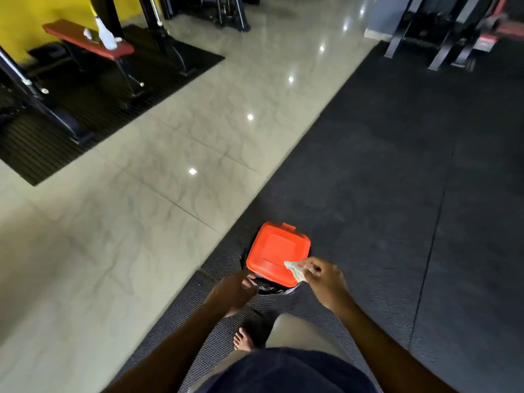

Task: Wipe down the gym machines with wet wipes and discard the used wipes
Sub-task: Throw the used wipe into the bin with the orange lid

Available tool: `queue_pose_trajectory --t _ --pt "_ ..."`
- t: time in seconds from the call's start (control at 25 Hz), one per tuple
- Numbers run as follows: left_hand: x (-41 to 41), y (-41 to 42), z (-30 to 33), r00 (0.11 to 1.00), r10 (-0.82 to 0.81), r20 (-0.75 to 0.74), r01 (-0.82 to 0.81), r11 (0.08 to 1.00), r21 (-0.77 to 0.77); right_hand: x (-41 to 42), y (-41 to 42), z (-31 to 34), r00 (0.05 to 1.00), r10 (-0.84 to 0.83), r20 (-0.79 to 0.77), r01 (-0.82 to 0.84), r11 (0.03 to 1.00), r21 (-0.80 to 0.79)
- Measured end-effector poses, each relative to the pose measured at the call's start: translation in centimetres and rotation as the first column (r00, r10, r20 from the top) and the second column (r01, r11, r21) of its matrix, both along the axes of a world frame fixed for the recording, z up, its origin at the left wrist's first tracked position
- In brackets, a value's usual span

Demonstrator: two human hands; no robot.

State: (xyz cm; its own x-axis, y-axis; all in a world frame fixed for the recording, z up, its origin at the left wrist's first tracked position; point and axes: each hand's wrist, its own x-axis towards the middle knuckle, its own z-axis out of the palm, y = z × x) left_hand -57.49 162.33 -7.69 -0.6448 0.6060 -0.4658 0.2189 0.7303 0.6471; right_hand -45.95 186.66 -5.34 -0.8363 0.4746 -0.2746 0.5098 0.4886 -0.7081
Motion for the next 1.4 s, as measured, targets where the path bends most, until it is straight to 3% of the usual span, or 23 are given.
queue_pose_trajectory --t 0.12,0.4,0.68,1.04,1.4 --pt "-4.2 1.3 -0.1 0.997 -0.075 -0.015 0.075 0.997 -0.007 -2.8 0.4 -0.9 1.000 -0.014 -0.025 0.015 1.000 0.003" --pt "-9.7 3.8 -0.8 0.998 -0.066 -0.007 0.066 0.995 -0.069 -8.6 3.6 -2.5 0.999 -0.015 0.039 0.014 1.000 0.027" --pt "-13.8 6.8 -2.4 0.989 -0.141 0.038 0.146 0.978 -0.152 -11.4 7.2 -6.7 0.982 -0.030 0.185 0.023 0.999 0.039" --pt "-16.7 10.0 -4.0 0.976 -0.190 0.104 0.209 0.951 -0.229 -14.5 9.2 -14.4 0.937 0.159 0.312 -0.177 0.984 0.031" --pt "-18.1 10.8 -4.7 0.969 -0.190 0.159 0.230 0.931 -0.283 -15.9 11.1 -14.9 0.847 0.397 0.354 -0.381 0.917 -0.118"
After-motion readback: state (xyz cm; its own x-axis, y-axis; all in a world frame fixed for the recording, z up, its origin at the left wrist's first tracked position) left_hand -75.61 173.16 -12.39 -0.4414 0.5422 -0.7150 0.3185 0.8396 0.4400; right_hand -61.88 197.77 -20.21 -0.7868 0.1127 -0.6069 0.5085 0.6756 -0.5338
